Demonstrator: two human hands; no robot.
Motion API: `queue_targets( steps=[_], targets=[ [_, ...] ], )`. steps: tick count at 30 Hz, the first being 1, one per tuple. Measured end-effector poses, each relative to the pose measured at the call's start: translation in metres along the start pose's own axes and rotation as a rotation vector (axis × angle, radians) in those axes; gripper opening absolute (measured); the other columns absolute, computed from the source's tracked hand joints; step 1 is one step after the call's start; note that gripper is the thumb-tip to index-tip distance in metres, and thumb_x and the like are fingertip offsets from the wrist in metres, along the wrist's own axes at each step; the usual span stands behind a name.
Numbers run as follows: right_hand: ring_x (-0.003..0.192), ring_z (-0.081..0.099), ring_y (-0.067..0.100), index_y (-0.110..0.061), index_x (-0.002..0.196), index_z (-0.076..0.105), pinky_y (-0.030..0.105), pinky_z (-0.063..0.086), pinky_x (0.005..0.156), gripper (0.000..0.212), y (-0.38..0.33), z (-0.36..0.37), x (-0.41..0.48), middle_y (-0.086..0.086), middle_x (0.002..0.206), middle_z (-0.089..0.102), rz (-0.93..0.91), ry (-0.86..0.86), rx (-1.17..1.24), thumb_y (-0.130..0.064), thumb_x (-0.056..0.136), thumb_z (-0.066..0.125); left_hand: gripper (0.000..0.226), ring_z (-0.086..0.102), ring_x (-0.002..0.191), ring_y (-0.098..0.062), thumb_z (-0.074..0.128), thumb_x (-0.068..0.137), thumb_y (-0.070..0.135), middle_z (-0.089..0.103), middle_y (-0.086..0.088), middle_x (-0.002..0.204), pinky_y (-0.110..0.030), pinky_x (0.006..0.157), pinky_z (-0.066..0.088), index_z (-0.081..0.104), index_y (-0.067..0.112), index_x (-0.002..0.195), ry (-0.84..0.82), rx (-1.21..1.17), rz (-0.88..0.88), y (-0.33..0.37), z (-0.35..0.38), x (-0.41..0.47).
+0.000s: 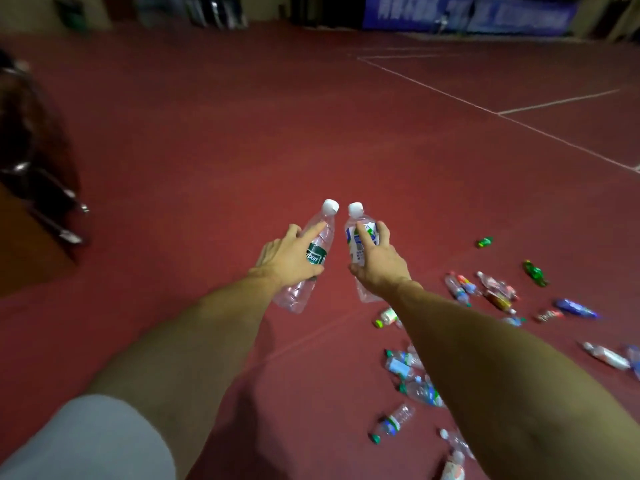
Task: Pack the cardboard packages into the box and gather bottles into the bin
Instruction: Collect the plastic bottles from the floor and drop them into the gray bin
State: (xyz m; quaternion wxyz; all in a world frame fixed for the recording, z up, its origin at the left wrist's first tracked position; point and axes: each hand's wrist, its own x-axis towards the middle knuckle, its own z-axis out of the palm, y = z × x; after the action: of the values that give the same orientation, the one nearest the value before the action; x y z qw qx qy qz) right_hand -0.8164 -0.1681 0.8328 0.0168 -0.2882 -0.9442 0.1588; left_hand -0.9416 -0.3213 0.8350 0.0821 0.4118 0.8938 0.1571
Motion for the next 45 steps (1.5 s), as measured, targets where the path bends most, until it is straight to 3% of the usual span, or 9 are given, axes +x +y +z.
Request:
queue_targets(
  steps=[12, 19, 33, 39, 45],
  targets=[
    [0.125, 0.046, 0.034, -0.031, 0.159, 0.004, 0.041, 0.048, 0.097, 0.082, -0.335, 0.098, 0.094, 0.005, 0.164, -0.015, -0.483, -0.164, -0.053, -0.030, 0.098, 0.058, 0.092, 0.065, 0.097, -0.029, 0.071, 0.080, 0.048, 0.038, -0.002, 0.137, -0.041, 0.089, 0.053, 0.015, 0.047, 0.153, 0.172, 0.004, -0.477, -0.309, -0.109, -0.087],
    [0.121, 0.050, 0.037, -0.031, 0.159, 0.008, 0.044, 0.049, 0.095, 0.078, -0.482, 0.151, 0.115, 0.005, 0.164, -0.016, -0.727, -0.258, -0.102, -0.033, 0.097, 0.056, 0.087, 0.063, 0.105, -0.030, 0.073, 0.082, 0.044, 0.038, -0.005, 0.140, -0.041, 0.091, 0.052, 0.022, 0.045, 0.153, 0.252, 0.007, -0.706, -0.423, -0.143, -0.154],
    [0.116, 0.053, 0.036, -0.040, 0.157, 0.015, 0.038, 0.043, 0.098, 0.072, -0.693, 0.222, 0.147, 0.004, 0.163, -0.016, -1.330, -0.398, -0.211, -0.037, 0.098, 0.055, 0.082, 0.061, 0.105, -0.038, 0.071, 0.082, 0.042, 0.040, -0.007, 0.137, -0.041, 0.086, 0.048, 0.027, 0.043, 0.151, 0.444, -0.105, -1.330, -0.523, -0.165, -0.243],
    [0.121, 0.052, 0.038, -0.040, 0.156, 0.016, 0.040, 0.041, 0.102, 0.070, -0.769, 0.263, 0.070, 0.006, 0.164, -0.014, -1.536, -0.490, -0.231, -0.035, 0.098, 0.053, 0.079, 0.060, 0.106, -0.040, 0.070, 0.084, 0.041, 0.043, -0.011, 0.133, -0.043, 0.087, 0.048, 0.029, 0.038, 0.151, 0.576, -0.140, -1.521, -0.539, -0.161, -0.327],
    [0.123, 0.050, 0.038, -0.039, 0.157, 0.013, 0.043, 0.041, 0.103, 0.072, -0.828, 0.313, -0.019, 0.007, 0.164, -0.013, -1.672, -0.560, -0.274, -0.033, 0.099, 0.054, 0.078, 0.060, 0.108, -0.039, 0.068, 0.086, 0.047, 0.040, -0.012, 0.138, -0.042, 0.087, 0.049, 0.027, 0.038, 0.152, 0.584, -0.130, -1.633, -0.581, -0.150, -0.423]
  ],
)
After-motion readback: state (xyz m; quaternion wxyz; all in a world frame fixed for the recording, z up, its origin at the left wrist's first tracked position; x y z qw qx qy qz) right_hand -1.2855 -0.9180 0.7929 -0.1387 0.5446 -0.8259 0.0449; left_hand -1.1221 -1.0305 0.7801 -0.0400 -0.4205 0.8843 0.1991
